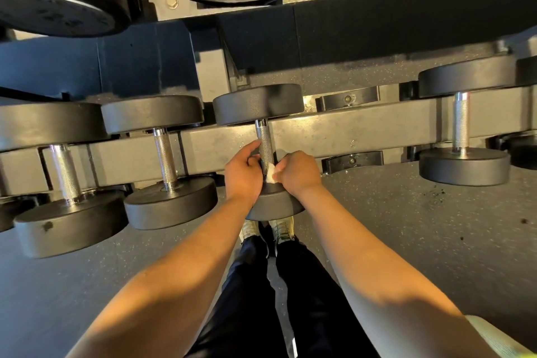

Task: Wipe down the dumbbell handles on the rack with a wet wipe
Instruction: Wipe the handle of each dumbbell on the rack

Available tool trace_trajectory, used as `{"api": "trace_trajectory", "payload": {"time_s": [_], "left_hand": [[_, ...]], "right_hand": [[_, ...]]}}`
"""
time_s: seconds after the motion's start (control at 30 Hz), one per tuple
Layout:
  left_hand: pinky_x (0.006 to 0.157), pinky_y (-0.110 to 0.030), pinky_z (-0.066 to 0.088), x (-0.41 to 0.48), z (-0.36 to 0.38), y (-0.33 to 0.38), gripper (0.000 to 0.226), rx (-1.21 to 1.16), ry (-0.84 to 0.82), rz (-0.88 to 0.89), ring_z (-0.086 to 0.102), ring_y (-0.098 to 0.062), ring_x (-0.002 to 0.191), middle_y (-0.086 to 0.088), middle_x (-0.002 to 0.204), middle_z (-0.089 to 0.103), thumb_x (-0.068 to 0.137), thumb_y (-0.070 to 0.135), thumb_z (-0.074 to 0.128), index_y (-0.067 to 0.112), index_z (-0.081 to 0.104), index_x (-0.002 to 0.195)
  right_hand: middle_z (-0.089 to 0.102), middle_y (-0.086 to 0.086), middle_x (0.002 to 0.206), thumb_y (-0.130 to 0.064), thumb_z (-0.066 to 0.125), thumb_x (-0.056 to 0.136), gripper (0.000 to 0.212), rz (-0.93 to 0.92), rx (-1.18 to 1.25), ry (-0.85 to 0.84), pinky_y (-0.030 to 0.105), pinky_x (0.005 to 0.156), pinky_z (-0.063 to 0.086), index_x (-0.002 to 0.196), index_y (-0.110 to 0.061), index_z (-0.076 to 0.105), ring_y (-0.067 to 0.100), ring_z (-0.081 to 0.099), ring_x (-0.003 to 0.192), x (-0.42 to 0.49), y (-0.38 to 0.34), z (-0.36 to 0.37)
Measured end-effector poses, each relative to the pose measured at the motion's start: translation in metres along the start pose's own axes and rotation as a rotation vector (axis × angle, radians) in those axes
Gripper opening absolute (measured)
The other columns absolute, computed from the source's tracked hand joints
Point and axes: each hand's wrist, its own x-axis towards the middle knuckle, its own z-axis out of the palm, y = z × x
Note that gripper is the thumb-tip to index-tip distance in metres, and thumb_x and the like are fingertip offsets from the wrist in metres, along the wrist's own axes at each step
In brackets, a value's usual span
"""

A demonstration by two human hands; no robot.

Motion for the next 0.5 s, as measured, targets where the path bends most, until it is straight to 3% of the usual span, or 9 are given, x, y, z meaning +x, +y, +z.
{"api": "trace_trajectory", "payload": {"time_s": [0.1, 0.2, 0.3, 0.4, 0.5], "left_hand": [[0.099, -0.026, 0.050, -0.009, -0.004, -0.001, 0.045, 0.056, -0.044, -0.021, 0.065, -0.009, 0.111, 0.004, 0.123, 0.070, 0.100, 0.003, 0.041, 0.023, 0.065, 0.132], [0.089, -0.016, 0.044, -0.025, -0.007, -0.015, 0.040, 0.104, -0.034, -0.084, 0.063, -0.009, 0.111, 0.008, 0.124, 0.069, 0.103, 0.011, 0.042, 0.024, 0.066, 0.132], [0.098, -0.023, 0.046, -0.029, -0.006, -0.024, 0.038, 0.026, 0.035, -0.152, 0.061, -0.008, 0.115, 0.014, 0.119, 0.071, 0.103, 0.016, 0.041, 0.027, 0.068, 0.128], [0.102, -0.029, 0.047, -0.027, -0.003, -0.023, 0.038, -0.034, 0.075, -0.169, 0.062, -0.007, 0.111, 0.016, 0.109, 0.073, 0.103, 0.016, 0.040, 0.029, 0.070, 0.121], [0.101, -0.028, 0.047, -0.029, -0.005, -0.022, 0.039, -0.058, 0.067, -0.168, 0.063, -0.006, 0.108, 0.015, 0.105, 0.073, 0.102, 0.015, 0.039, 0.027, 0.072, 0.121]], "right_hand": [[0.072, 0.008, 0.101, -0.018, 0.073, 0.086, 0.017, 0.022, -0.085, 0.016, 0.031, 0.082, 0.054, 0.102, -0.014, 0.071, 0.026, 0.068, 0.097, -0.005, -0.008, 0.007], [0.070, 0.004, 0.111, -0.028, 0.078, 0.084, 0.033, 0.057, -0.183, -0.019, 0.036, 0.093, 0.048, 0.113, -0.017, 0.066, 0.025, 0.064, 0.106, -0.001, -0.018, 0.009], [0.068, 0.004, 0.113, -0.034, 0.082, 0.080, 0.045, 0.086, -0.185, -0.126, 0.042, 0.102, 0.043, 0.118, -0.016, 0.064, 0.026, 0.061, 0.111, 0.011, -0.022, 0.008], [0.068, 0.008, 0.115, -0.024, 0.080, 0.083, 0.040, 0.079, -0.169, -0.155, 0.033, 0.086, 0.050, 0.117, -0.009, 0.064, 0.027, 0.064, 0.106, 0.018, -0.026, 0.009], [0.069, 0.009, 0.113, -0.022, 0.083, 0.081, 0.041, 0.083, -0.121, -0.134, 0.027, 0.074, 0.047, 0.114, -0.006, 0.066, 0.026, 0.066, 0.103, 0.017, -0.028, 0.008]]}}
